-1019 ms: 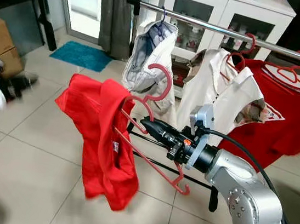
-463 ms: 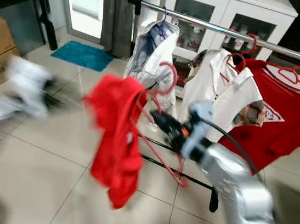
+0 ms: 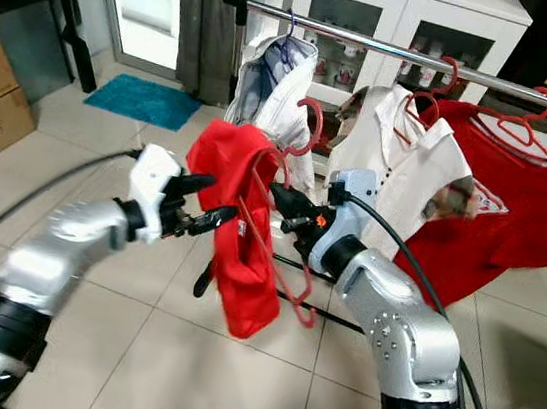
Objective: Hang hanger
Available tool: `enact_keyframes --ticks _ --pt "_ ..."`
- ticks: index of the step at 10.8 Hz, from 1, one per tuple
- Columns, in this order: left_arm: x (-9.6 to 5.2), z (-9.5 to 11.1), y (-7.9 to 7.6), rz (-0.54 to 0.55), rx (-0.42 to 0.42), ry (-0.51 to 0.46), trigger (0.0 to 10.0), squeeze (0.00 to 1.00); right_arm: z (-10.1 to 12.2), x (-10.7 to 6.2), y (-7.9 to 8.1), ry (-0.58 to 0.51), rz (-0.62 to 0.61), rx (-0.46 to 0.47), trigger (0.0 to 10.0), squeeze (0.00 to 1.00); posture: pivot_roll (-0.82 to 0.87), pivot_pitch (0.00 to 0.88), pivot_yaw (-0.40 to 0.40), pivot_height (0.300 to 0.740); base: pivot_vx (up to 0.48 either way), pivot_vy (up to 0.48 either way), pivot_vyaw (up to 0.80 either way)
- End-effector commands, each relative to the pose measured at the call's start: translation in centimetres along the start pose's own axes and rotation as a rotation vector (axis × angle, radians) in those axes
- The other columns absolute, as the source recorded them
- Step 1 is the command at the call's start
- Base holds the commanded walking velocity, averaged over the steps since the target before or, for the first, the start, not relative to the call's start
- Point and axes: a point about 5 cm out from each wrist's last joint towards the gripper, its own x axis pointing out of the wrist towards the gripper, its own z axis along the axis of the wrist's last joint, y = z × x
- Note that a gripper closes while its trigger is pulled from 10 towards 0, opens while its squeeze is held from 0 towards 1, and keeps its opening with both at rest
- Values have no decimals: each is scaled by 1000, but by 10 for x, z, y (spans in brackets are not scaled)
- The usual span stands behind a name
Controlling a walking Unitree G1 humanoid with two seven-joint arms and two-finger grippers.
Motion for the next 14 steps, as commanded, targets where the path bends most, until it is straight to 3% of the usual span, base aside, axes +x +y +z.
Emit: enact_keyframes --ticks 1,4,5,6,14 --pt "6 7 4 56 50 -22 10000 0 19 -1 8 -82 48 -8 10000 0 -134 0 -5 740 0 0 0" --pt "19 9 5 108 46 -34 10000 0 27 -3 13 -129 90 32 10000 0 -139 0 -1 740 0 0 0" --pt "26 8 1 96 48 -41 3961 0 28 -4 16 -135 109 42 10000 0 -143 0 2 740 0 0 0" --pt "28 8 0 93 51 -45 0 0 29 -5 17 -137 117 47 10000 0 -143 0 2 740 0 0 0" --pt "32 -1 -6 225 97 -8 0 0 32 -7 11 -149 93 79 10000 0 -147 0 1 740 0 0 0"
